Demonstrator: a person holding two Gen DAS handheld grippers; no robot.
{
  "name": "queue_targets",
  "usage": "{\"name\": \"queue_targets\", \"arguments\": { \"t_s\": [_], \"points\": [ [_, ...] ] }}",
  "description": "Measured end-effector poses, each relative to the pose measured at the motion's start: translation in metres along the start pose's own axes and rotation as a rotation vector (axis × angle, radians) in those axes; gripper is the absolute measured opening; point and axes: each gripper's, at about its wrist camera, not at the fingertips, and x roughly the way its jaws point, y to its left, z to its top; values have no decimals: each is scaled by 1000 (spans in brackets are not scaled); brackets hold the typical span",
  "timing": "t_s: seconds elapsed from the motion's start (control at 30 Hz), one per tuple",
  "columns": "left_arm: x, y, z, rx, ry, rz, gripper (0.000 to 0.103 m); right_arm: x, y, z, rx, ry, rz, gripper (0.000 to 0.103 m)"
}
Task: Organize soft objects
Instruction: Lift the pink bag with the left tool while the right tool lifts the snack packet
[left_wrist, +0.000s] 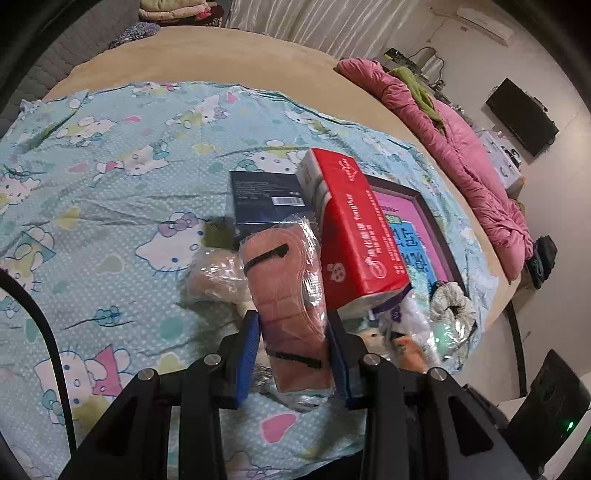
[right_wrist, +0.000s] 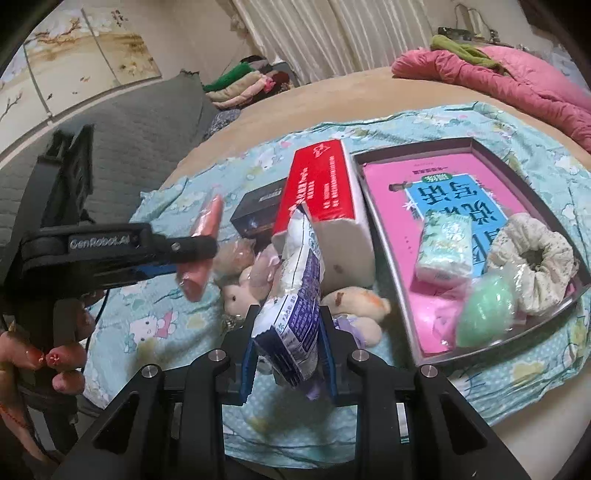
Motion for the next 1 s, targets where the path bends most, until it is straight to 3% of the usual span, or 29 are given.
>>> {"name": "queue_targets", "arguments": {
  "t_s": [0.37, 0.67, 1.0],
  "points": [
    [1, -1, -5, 10, 10, 15, 36, 3, -27, 1, 105, 9, -2, 30],
    [-14, -21, -10, 39, -10, 13, 36, -24, -20, 11, 47, -78, -8, 27],
    [-31, -56, -16, 73, -43, 12, 36, -59, -39, 25, 76, -181, -10, 27]
  ]
}}
